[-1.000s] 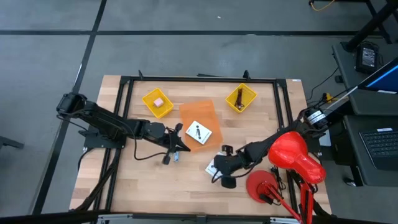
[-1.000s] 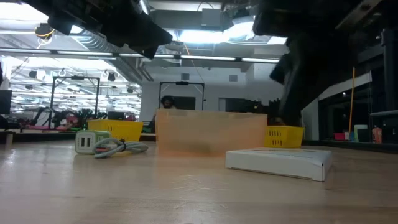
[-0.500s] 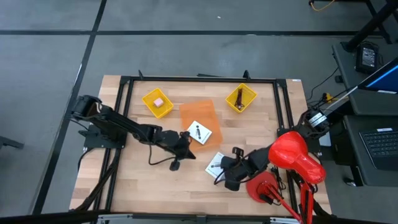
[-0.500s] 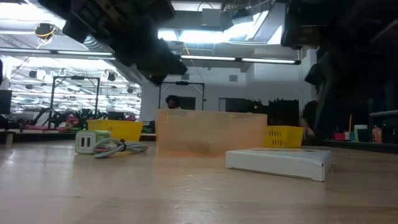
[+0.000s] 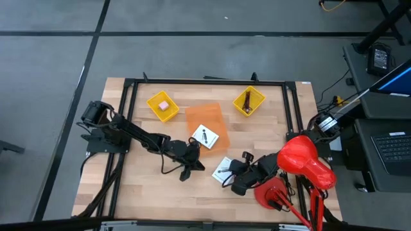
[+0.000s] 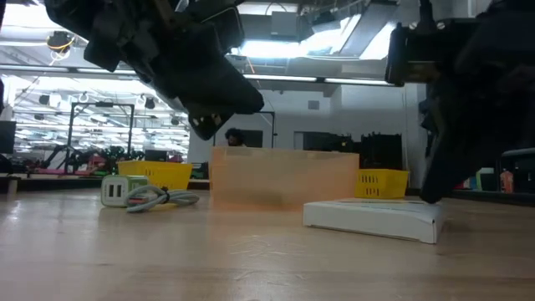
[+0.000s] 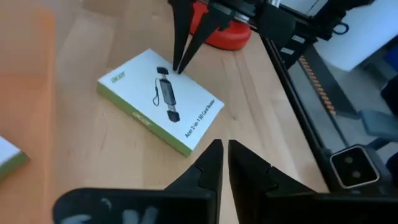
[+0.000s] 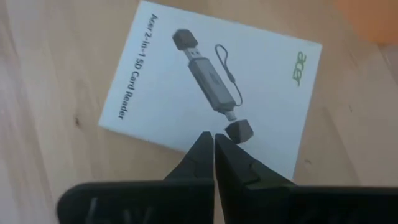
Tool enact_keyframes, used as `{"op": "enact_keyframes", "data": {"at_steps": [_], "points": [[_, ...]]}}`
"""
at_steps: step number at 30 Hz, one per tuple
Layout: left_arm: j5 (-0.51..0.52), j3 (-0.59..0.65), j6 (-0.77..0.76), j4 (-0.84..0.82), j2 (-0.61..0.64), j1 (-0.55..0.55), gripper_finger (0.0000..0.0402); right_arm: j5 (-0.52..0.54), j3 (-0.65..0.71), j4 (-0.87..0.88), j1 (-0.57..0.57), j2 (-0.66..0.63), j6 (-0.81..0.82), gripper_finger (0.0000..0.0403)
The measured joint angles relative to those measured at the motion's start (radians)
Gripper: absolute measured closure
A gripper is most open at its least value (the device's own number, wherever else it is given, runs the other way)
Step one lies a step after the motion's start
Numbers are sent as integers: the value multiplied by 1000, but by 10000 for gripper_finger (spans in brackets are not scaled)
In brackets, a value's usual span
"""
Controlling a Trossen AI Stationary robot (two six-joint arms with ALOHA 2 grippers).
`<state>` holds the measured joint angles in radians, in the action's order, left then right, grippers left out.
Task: Pick and place items into bin
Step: Put the card reader box into the orange bin
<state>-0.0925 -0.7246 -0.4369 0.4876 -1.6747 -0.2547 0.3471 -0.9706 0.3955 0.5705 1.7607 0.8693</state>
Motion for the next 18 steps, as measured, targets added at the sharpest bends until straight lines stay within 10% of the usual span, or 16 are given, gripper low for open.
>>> {"op": "enact_keyframes", "data": {"at_steps": [18], "points": [[15, 1, 226, 35, -11, -107, 346, 56, 6, -4, 2, 0, -16, 403]]}}
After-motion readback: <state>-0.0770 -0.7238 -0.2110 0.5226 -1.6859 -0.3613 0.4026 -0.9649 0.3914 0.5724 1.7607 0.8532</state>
